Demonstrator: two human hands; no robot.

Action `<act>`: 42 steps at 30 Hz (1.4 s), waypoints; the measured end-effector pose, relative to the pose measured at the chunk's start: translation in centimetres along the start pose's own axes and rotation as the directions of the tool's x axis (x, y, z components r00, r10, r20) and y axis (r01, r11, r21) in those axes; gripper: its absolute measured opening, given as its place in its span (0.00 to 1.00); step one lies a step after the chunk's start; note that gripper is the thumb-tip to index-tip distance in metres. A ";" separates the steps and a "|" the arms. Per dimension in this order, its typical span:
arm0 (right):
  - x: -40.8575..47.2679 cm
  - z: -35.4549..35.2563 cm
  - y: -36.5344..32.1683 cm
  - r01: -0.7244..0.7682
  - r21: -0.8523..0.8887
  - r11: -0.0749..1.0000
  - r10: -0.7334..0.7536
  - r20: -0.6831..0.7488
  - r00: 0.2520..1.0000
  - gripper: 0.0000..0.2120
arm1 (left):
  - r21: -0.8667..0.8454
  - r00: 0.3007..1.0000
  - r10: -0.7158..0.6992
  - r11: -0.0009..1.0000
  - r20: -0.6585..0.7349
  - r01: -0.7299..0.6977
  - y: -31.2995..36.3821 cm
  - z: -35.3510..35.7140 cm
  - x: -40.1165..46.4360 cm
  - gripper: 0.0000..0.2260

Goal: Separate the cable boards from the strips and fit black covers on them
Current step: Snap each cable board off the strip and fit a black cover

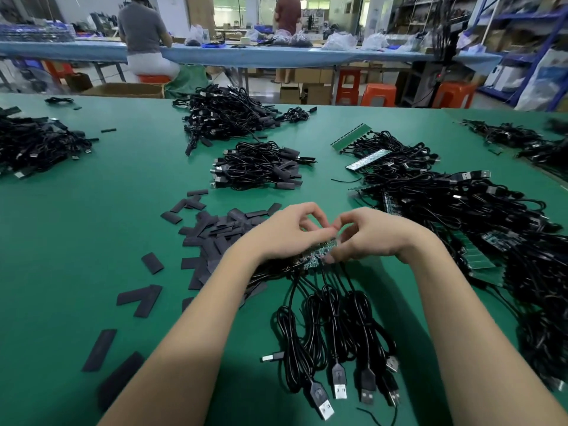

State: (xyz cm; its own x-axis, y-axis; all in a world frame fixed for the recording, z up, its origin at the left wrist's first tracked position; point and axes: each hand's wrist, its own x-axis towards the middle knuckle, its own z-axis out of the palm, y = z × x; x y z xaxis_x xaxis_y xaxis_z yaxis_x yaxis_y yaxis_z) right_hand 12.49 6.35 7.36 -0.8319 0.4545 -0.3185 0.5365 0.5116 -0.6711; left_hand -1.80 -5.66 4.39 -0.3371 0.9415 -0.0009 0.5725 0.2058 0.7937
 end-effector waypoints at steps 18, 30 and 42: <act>1.5 1.4 2.0 0.010 0.758 0.653 -0.047 0.027 0.999 0.15 | -0.393 0.988 -0.143 0.906 0.064 0.157 -1.4 -1.6 -0.8 0.05; 1.6 2.1 1.6 -0.027 0.859 0.511 -0.064 0.070 0.996 0.04 | -0.544 0.995 -0.035 0.835 0.096 0.082 -1.4 -1.9 -0.8 0.02; 2.0 3.1 1.6 -0.112 0.961 0.251 -0.035 0.125 0.992 0.04 | -0.694 0.986 -0.070 0.703 0.150 0.155 -1.1 -1.9 -0.9 0.07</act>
State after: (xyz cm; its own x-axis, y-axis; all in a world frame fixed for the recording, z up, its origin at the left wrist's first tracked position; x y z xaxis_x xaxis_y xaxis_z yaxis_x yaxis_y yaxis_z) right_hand 11.28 5.79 3.55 -0.8616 0.3415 -0.3756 0.0915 -0.6233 -0.7766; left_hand -3.50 -7.27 4.70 -0.2609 0.9540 -0.1478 -0.1682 0.1059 0.9800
